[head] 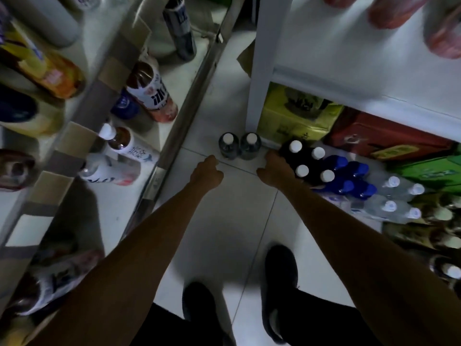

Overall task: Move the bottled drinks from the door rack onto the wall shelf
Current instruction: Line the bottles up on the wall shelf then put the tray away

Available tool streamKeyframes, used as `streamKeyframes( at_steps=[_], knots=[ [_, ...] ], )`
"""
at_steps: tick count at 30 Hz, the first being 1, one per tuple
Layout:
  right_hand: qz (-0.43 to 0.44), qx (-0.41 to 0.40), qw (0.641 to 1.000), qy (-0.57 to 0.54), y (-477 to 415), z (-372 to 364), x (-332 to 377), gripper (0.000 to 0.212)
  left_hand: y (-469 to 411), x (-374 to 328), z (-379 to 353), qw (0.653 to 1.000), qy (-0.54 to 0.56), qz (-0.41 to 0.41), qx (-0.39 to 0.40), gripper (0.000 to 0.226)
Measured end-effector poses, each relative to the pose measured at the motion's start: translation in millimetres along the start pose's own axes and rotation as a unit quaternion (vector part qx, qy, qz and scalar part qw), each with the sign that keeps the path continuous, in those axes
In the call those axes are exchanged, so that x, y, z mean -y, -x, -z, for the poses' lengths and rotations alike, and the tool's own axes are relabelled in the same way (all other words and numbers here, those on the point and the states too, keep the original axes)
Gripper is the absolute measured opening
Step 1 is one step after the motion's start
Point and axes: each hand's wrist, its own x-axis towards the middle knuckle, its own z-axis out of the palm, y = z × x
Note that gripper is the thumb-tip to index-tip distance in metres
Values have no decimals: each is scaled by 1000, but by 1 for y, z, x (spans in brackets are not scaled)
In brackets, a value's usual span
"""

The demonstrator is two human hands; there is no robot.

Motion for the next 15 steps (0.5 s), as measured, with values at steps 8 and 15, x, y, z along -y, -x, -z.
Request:
streamKeyframes(
  at_steps=[8, 15],
  knots=[
    [63, -63, 990, -107, -86, -45, 2, 49, -89, 14, -48, 979, 184, -27, -85, 94],
    [45, -73, 992, -88, -117, -19, 10, 33, -135, -6, -79, 928, 346, -34, -136, 79]
  ],
)
